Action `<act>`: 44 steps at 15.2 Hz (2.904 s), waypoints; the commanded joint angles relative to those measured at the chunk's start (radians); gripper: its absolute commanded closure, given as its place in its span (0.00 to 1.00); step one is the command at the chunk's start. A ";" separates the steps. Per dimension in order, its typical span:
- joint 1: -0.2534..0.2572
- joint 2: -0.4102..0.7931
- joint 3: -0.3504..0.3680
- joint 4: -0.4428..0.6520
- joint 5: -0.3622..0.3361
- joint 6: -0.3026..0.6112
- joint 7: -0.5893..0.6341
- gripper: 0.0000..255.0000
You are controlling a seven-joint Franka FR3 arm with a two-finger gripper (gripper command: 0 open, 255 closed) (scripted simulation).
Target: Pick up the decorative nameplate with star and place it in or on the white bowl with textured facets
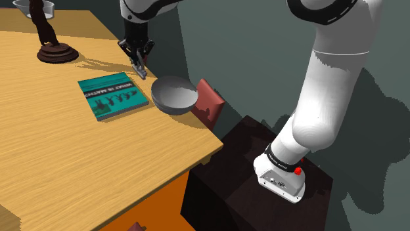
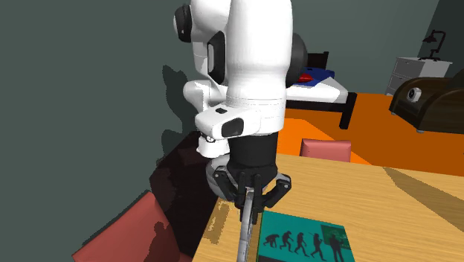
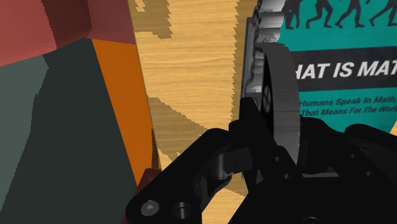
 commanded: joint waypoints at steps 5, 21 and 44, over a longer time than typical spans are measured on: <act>0.000 -0.017 0.003 0.055 0.008 -0.072 -0.008 1.00; -0.011 -0.167 0.012 0.030 0.048 -0.192 -0.026 1.00; -0.001 -0.639 0.008 -0.608 0.167 -0.012 -0.061 1.00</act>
